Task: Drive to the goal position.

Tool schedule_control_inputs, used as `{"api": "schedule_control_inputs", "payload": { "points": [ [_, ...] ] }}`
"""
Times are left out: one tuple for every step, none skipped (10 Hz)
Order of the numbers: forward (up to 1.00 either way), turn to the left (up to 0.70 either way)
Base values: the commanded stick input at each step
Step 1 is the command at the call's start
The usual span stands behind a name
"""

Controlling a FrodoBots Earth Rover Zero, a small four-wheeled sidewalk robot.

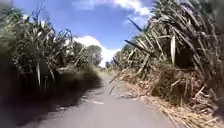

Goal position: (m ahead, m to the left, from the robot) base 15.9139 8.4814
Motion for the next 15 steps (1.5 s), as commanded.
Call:
{"api": "schedule_control_inputs", "payload": {
  "points": [
    [0.70, 0.00],
    [0.70, 0.00],
    [0.70, 0.00],
    [0.70, 0.00],
    [0.70, 0.00],
    [0.70, 0.10],
    [0.70, 0.12],
    [0.70, 0.13],
    [0.70, 0.12],
    [0.70, 0.07],
    [0.70, 0.02],
    [0.70, 0.00],
    [0.70, 0.00],
    [0.70, 0.00],
    [0.70, 0.00]
  ]
}}
